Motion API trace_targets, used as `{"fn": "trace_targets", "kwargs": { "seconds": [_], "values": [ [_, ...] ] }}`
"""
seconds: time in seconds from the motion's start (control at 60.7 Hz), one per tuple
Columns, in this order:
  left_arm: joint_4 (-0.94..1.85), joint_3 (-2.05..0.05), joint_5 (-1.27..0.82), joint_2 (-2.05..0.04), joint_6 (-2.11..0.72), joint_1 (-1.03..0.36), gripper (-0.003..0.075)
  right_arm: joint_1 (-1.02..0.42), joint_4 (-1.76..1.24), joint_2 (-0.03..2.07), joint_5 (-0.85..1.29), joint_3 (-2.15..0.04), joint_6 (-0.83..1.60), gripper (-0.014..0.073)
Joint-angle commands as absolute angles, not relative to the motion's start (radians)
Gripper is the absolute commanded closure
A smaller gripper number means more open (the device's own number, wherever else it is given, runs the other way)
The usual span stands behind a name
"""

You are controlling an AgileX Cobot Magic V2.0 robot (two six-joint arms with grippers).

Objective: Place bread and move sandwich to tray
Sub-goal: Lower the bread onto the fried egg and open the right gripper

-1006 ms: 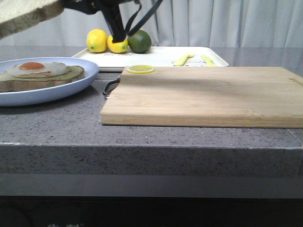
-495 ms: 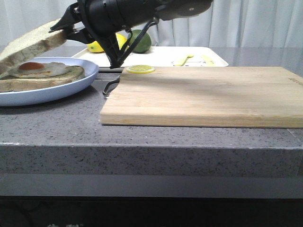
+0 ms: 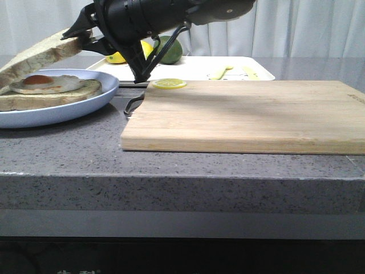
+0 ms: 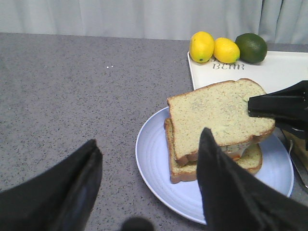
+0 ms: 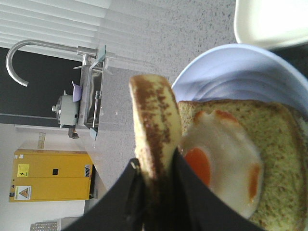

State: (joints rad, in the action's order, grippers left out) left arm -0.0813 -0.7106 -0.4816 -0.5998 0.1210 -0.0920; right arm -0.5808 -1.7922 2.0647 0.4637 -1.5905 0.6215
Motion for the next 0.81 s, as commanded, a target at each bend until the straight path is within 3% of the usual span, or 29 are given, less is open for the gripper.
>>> {"fn": "trace_targets", "kwargs": {
  "seconds": [0.0,0.313,0.791],
  "values": [
    [-0.085,-0.74,-0.398,-0.607,0.121,-0.099,0.0299,-0.582,-1.867,2.003,0.523,-1.63,0.651,0.0389],
    [-0.085,-0.74,-0.398,-0.607,0.121,-0.099,0.0299,-0.582,-1.866,1.998,0.54,-1.63,0.673,0.0283],
    [-0.085,-0.74,-0.398,-0.607,0.121,-0.099,0.0299,-0.55,-1.721,1.968,0.575,-1.63,0.673,0.019]
  ]
}}
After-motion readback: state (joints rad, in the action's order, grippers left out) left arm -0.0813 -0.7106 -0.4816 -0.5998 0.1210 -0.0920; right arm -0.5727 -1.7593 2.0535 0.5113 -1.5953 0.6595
